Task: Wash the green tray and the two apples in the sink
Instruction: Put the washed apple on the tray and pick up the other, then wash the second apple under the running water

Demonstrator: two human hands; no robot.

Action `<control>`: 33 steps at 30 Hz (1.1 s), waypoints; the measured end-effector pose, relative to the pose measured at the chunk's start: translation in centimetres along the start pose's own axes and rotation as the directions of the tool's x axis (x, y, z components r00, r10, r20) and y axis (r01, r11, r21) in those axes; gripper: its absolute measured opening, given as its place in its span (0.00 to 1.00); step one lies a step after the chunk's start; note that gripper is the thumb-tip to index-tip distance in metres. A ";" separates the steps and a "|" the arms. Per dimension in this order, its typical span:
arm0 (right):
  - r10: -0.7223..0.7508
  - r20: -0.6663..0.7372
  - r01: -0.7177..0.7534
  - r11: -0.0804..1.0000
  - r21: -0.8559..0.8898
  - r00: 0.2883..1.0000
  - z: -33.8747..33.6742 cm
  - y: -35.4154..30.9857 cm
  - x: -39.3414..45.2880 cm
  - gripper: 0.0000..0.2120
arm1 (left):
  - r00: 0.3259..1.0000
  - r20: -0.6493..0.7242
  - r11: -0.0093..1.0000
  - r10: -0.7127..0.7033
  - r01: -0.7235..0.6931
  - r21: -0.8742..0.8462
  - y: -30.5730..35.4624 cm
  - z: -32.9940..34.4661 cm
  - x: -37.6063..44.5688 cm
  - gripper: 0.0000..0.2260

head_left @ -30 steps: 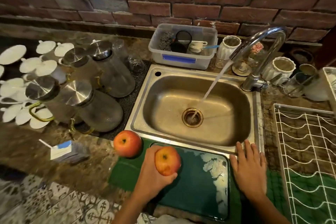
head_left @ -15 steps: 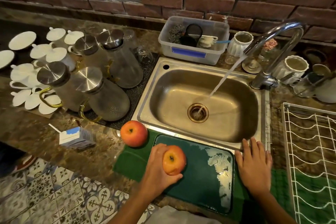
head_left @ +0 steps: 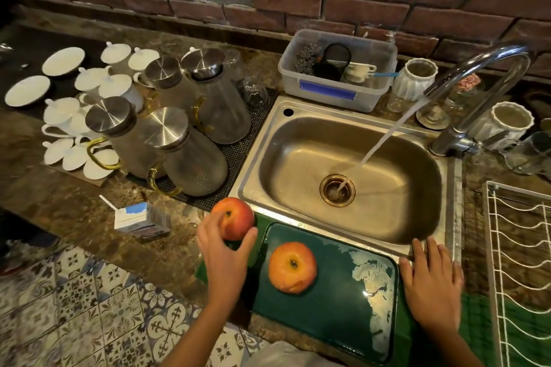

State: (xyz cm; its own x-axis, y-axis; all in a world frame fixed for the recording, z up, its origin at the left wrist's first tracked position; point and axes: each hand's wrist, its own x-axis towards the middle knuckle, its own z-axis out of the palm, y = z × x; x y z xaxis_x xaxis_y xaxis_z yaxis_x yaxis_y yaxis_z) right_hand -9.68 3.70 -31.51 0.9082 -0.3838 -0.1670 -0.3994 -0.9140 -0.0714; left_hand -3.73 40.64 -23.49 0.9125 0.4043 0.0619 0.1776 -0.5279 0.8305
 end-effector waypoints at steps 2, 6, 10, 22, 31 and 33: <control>0.003 0.004 -0.003 1.000 -0.006 1.000 -0.1 -0.1 -0.1 0.35 | 0.991 -0.032 0.987 -0.132 0.134 0.083 -0.4 0.4 1.7 0.40; 0.013 0.018 -0.013 1.000 -0.006 1.000 -0.3 -0.3 -0.1 0.33 | 0.969 0.051 0.969 -0.243 0.239 0.061 -1.3 2.0 3.2 0.53; 0.019 0.042 -0.019 1.000 -0.017 0.999 -0.3 -0.2 -0.1 0.32 | 0.968 0.033 0.969 -0.247 0.247 0.013 -2.2 2.9 3.5 0.50; 0.058 0.105 -0.058 0.998 -0.005 0.993 -0.2 -0.2 0.5 0.36 | 0.994 0.101 0.999 -0.028 0.031 -0.026 5.3 8.1 6.9 0.45; 0.040 0.132 -0.049 0.997 0.061 0.990 -2.5 -1.0 -0.2 0.34 | 0.902 0.426 0.990 0.068 -0.008 -0.142 14.5 18.9 7.2 0.47; 0.044 0.142 -0.054 0.996 0.069 0.989 -2.7 -0.9 -0.2 0.38 | 0.880 0.465 0.987 0.099 -0.027 -0.158 15.8 20.5 6.9 0.47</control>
State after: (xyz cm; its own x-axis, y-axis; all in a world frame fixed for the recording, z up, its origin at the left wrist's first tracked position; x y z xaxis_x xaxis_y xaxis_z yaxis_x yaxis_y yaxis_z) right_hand -9.13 4.23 -28.73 0.8629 -0.4009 -0.3076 -0.4555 -0.8807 -0.1301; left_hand 12.94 19.78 -21.32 0.9917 -0.0437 -0.1208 0.0921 -0.4137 0.9057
